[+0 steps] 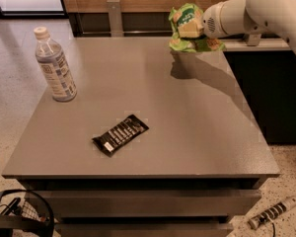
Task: Move green rice chip bag near rxbar chocolate
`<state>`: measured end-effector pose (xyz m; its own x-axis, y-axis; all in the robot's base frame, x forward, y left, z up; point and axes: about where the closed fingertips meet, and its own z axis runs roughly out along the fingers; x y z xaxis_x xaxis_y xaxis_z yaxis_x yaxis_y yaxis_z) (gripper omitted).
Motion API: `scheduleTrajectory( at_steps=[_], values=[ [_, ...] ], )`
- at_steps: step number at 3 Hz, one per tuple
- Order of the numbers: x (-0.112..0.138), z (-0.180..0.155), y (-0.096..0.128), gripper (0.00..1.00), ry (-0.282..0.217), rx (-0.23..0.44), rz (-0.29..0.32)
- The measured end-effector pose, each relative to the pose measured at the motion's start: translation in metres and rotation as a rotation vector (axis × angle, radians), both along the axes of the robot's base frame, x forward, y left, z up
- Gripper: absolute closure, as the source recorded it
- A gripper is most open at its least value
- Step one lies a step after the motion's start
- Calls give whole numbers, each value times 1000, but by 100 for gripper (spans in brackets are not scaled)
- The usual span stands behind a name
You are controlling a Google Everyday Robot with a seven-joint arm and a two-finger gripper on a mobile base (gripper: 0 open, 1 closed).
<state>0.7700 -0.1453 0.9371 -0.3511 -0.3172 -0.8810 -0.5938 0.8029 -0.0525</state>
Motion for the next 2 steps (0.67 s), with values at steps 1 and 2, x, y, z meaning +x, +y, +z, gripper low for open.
scheduleTrajectory(
  at_steps=[1,2],
  values=[
    [-20,47,-31,100,-76,27,-18],
    [-38,63,-47,100,-84,43,-9]
  ],
)
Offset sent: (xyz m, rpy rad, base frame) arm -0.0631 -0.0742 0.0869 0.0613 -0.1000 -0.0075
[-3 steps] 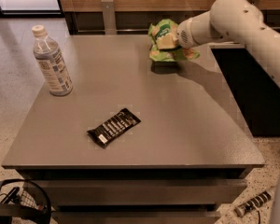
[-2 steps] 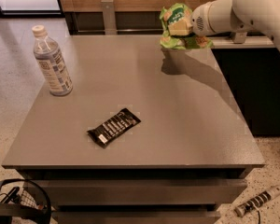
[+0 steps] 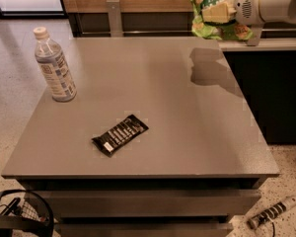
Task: Move green rice chip bag near rxbar chocolate
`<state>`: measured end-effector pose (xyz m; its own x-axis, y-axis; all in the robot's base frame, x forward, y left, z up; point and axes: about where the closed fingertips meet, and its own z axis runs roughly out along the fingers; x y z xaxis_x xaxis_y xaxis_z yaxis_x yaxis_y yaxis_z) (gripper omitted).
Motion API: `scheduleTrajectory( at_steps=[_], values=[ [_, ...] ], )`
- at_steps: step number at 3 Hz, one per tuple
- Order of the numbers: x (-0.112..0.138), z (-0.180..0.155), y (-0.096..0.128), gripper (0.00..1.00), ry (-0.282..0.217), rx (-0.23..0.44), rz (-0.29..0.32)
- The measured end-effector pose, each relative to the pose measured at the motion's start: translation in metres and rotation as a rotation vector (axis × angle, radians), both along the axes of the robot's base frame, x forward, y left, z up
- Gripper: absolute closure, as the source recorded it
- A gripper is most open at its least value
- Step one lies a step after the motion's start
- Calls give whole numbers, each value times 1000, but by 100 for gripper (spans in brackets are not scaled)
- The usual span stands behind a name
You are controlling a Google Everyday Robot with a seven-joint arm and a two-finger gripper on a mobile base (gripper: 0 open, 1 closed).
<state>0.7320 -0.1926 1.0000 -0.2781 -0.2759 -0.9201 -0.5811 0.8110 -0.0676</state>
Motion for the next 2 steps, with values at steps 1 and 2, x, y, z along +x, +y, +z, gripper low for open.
scheduleTrajectory(
  at_steps=[1,2],
  values=[
    [-35,10,-15,100,30,-9,42],
    [-89,13,-24,100,80,-30,90]
  ],
)
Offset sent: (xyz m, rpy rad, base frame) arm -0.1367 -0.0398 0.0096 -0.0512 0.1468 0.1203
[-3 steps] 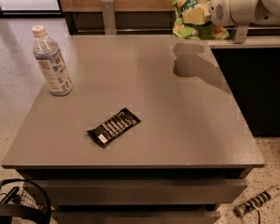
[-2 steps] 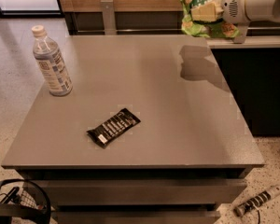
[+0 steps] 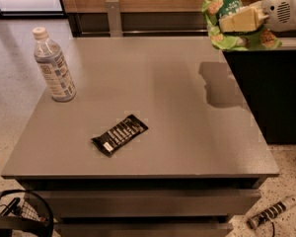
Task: Move green rice chip bag near rxbar chocolate
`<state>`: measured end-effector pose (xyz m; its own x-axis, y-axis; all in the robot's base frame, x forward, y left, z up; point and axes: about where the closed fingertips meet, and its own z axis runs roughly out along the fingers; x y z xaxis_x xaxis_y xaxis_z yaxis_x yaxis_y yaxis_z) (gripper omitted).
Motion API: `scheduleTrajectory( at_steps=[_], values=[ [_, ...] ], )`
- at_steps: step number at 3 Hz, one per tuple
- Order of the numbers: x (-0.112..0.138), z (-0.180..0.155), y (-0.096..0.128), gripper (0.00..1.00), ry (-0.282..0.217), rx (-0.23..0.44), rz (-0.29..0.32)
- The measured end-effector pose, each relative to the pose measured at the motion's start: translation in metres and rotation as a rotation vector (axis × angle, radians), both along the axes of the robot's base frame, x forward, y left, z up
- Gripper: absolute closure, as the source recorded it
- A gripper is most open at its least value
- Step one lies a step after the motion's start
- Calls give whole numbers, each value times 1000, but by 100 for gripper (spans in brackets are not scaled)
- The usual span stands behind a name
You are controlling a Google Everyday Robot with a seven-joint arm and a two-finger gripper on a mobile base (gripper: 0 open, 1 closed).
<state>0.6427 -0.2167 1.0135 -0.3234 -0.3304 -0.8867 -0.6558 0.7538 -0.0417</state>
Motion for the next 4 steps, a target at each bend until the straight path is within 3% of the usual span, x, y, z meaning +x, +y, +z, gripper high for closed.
scheduleTrajectory(
  at_steps=[1,2,3,4],
  values=[
    [-57,-20,5,100,55,-32,48],
    [-118,-54,20,100,102,-108,142],
    [-167,-79,38,100,126,-138,247],
    [-195,-92,56,100,132,-138,330]
  ],
)
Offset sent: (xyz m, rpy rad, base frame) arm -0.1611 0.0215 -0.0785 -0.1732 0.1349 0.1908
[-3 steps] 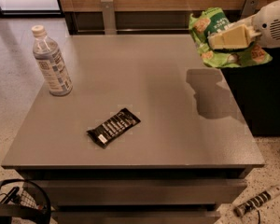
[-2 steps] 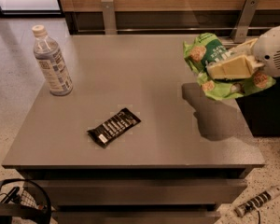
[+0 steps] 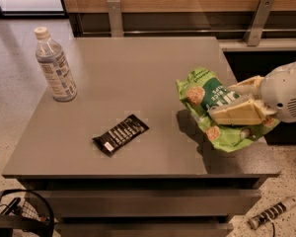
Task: Move green rice chip bag near rxbar chocolate
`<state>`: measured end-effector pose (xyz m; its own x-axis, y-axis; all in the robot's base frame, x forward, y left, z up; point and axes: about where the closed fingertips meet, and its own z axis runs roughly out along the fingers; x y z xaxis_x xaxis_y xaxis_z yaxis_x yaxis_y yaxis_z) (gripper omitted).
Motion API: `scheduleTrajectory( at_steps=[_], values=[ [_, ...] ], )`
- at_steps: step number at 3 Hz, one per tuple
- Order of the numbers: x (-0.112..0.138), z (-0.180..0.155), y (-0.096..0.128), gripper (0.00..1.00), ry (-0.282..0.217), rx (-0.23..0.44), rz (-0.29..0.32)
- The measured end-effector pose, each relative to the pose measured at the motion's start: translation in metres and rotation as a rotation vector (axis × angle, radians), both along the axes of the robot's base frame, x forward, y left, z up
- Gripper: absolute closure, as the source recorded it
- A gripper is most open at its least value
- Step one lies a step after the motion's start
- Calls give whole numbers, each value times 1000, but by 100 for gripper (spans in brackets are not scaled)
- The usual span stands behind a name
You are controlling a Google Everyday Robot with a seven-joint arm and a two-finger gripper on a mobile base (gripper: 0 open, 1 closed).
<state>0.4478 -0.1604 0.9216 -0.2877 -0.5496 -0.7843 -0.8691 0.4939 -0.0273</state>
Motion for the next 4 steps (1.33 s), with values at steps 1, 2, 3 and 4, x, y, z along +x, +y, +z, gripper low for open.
scheduleTrajectory(
  at_steps=[1,2,3,4],
  values=[
    [-20,-8,27,100,11,-9,74],
    [-25,-9,33,88,13,-14,91],
    [-25,-8,35,66,11,-17,94],
    [-26,-7,37,43,10,-20,97]
  ],
)
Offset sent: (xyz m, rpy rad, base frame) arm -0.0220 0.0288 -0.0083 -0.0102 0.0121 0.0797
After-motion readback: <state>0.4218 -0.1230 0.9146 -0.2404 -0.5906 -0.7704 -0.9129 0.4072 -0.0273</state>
